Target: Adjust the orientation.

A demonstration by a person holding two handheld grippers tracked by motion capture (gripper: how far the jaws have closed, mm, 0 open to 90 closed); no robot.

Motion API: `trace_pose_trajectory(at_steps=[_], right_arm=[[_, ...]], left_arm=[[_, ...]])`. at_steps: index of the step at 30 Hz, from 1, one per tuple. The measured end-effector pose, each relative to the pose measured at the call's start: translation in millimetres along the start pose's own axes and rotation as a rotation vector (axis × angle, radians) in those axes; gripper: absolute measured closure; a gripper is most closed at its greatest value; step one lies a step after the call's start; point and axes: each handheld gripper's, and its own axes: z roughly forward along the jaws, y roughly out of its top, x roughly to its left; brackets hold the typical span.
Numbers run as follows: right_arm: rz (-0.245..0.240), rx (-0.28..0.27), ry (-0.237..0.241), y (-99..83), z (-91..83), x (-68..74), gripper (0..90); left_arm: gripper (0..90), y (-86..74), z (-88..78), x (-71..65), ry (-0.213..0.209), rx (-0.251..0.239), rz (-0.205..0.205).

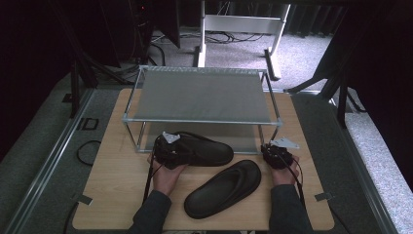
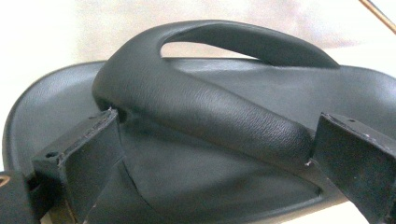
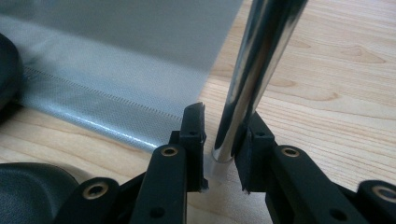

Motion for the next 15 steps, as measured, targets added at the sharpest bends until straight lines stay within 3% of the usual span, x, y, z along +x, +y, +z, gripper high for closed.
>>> trace_pose_trajectory(at_steps=[8,11,14,15], right_arm=[[0.0,0.002,0.001,-0.1,0.0,0.0,74.5],[-0.001,0.002,0.003,-0.4,0.0,-0.3,74.5],[-0.002,0.003,0.004,-0.7,0.1,-0.5,74.5],[-0.002,0.004,0.004,-0.8,0.1,-0.5,74.5]], left_arm=[[2.6,11.3,10.9,-6.9,0.003,-0.018,0.032],[3.6,16.1,12.8,-6.1,0.038,-0.029,0.067],[11.4,15.8,10.8,-5.4,0.071,-0.044,0.082],[13.9,14.6,9.3,-2.8,0.106,-0.048,0.083]])
